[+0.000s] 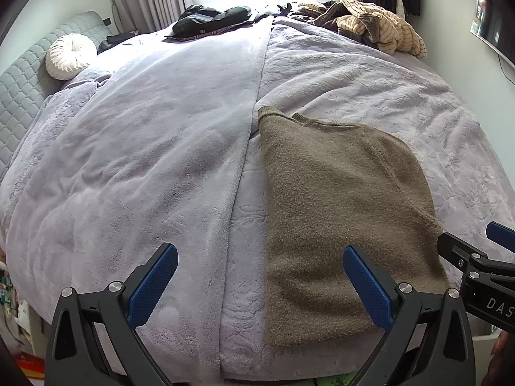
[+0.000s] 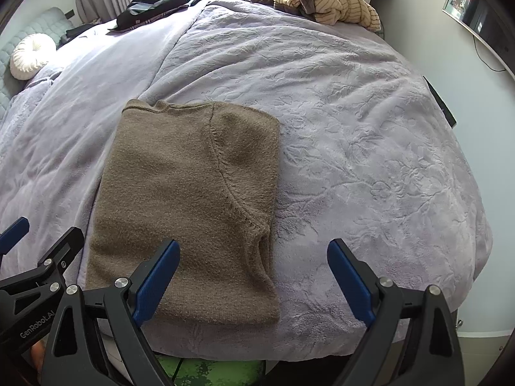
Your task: Fold small clothes
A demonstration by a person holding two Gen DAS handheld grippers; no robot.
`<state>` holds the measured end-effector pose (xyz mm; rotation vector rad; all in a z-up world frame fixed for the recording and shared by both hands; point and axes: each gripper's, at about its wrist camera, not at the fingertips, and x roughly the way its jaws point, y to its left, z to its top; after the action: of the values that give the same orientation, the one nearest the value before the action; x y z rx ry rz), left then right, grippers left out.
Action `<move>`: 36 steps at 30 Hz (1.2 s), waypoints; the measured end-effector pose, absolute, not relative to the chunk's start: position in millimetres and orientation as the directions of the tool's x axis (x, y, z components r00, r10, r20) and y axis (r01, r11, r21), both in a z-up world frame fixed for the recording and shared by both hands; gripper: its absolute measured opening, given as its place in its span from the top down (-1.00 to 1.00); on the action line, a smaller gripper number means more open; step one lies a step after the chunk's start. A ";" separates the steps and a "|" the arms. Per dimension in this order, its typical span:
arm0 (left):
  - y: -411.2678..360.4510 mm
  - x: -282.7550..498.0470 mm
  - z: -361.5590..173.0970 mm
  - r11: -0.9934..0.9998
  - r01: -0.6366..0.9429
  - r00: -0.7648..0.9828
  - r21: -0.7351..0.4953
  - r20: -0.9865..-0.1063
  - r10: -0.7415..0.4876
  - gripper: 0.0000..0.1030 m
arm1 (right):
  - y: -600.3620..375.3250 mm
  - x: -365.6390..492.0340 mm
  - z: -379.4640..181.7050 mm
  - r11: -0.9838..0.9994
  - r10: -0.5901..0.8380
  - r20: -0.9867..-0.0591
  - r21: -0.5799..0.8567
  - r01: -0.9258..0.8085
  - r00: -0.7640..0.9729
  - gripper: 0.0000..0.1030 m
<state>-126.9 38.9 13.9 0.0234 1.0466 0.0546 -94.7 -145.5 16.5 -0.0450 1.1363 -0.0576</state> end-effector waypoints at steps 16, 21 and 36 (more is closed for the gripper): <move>38.7 -124.2 7.8 0.998 -0.042 0.481 0.040 -0.875 0.055 -1.00 | -146.2 -93.4 14.6 0.998 -0.065 -0.909 -0.059 0.026 0.411 -0.83; 38.0 -122.8 6.7 0.998 -0.044 0.477 0.043 -0.877 0.059 -1.00 | -146.3 -91.5 11.3 0.998 -0.061 -0.913 -0.056 0.025 0.403 -0.83; 39.7 -120.8 5.7 0.998 -0.046 0.471 0.044 -0.880 0.060 -1.00 | -144.3 -89.8 6.6 0.998 -0.055 -0.916 -0.048 0.027 0.398 -0.83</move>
<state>-120.8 39.7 5.7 0.0148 1.0781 0.0646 -89.8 -144.3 6.6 -0.0270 1.1607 -0.0518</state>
